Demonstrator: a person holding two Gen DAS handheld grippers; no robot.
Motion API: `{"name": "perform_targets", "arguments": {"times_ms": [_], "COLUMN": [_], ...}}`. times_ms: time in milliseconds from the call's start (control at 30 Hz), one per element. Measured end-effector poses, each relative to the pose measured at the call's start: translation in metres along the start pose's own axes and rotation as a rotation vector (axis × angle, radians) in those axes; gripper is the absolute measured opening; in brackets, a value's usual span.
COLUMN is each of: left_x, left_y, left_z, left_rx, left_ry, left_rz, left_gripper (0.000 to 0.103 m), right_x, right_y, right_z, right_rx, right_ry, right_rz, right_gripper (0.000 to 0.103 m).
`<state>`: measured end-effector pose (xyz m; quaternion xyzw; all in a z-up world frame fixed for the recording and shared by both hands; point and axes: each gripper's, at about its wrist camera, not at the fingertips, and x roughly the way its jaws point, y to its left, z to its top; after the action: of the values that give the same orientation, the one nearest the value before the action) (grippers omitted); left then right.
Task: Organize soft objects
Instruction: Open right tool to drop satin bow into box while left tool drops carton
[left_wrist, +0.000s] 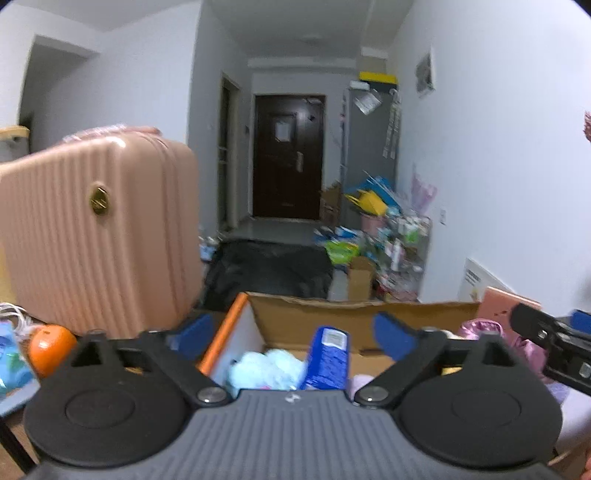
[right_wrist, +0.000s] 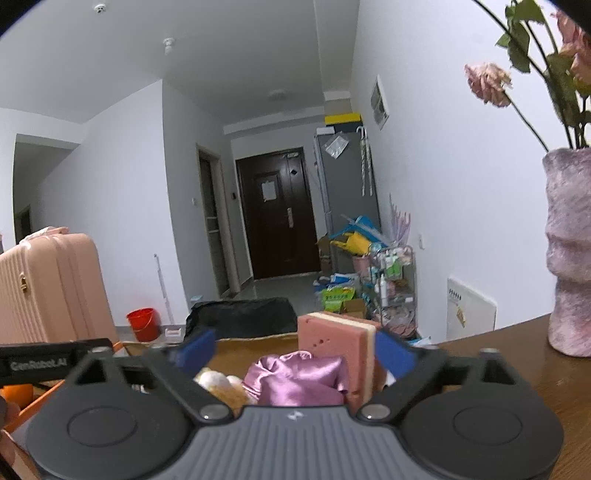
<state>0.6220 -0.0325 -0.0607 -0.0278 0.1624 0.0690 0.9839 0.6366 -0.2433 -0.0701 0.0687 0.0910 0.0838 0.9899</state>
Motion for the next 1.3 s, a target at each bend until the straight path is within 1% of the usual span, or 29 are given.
{"name": "perform_targets", "arguments": {"times_ms": [100,300,567,867,967,1300], "left_x": [-0.005,0.000,0.002,-0.002,-0.006,-0.031], "left_y": [-0.001,0.001,0.002,0.003,0.003,0.002], "left_z": [0.000,0.000,0.002,-0.004,-0.005,-0.015], "left_rx": [-0.004,-0.014,-0.013,-0.013,-0.009,0.014], "left_ry": [-0.038,-0.017,-0.013,-0.004,0.002,-0.016], "left_rz": [0.045,0.050,0.048,0.032,0.015,0.007], "left_gripper": [0.103,0.103,0.103,0.103,0.103,0.103], "right_x": [0.000,0.000,-0.003,-0.013,-0.020,-0.044], "right_y": [0.001,0.000,0.005,0.012,0.013,0.010], "right_z": [-0.001,-0.002,-0.008,-0.013,-0.014,-0.019], "right_rx": [-0.009,-0.011,-0.027,-0.071,-0.082,-0.083], "right_ry": [-0.005,-0.001,-0.003,-0.009,-0.015,-0.017], "right_rz": [-0.006,-0.010,-0.007,-0.017,-0.016,-0.020], "right_gripper": [0.103,0.103,0.103,0.103,0.103,0.103]}}
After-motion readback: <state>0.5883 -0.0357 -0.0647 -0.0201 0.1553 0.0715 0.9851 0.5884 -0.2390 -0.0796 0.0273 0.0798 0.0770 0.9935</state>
